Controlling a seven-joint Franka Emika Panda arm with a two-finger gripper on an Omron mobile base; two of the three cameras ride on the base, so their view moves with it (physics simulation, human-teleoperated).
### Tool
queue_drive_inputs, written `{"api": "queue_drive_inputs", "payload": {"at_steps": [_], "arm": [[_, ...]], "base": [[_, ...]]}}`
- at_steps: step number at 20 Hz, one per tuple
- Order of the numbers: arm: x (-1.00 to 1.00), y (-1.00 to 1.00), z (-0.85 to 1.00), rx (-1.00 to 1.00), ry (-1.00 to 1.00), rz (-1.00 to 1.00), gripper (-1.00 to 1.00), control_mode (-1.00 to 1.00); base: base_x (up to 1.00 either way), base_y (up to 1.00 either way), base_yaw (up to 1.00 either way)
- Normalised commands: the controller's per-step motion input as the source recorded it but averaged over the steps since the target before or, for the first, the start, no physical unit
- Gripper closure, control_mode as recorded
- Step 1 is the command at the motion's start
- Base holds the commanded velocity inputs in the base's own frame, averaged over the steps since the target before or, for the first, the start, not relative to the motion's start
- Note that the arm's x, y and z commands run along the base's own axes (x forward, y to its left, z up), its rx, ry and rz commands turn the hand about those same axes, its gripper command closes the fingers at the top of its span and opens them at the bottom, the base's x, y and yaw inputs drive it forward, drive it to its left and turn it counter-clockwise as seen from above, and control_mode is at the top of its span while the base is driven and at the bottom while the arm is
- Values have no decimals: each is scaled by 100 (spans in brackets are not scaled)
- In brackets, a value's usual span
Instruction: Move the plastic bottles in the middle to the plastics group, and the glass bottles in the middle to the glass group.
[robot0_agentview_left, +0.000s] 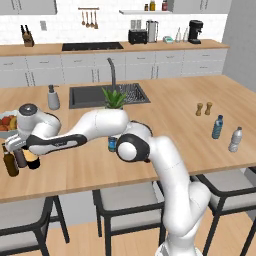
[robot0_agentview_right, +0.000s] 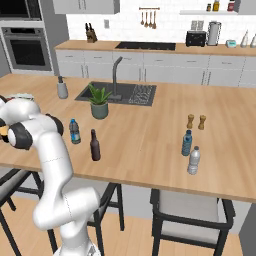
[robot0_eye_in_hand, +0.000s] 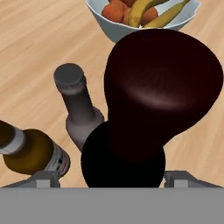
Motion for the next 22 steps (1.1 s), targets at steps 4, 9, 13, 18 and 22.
{"api": "queue_drive_inputs", "payload": {"at_steps": [4,9,13,18,22], "arm": [[0,0,5,0,0,0,-100,-100],[-4,-9,40,0,0,0,-100,-100],[-25,-51,38,1,0,-6,-100,-100],[-70,-80,-3,11,-4,-13,-100,-100],[-83,-95,6,11,-5,-8,-100,-100]], "base": [[0,0,0],[0,0,0],[0,0,0],[0,0,0],[0,0,0]]}}
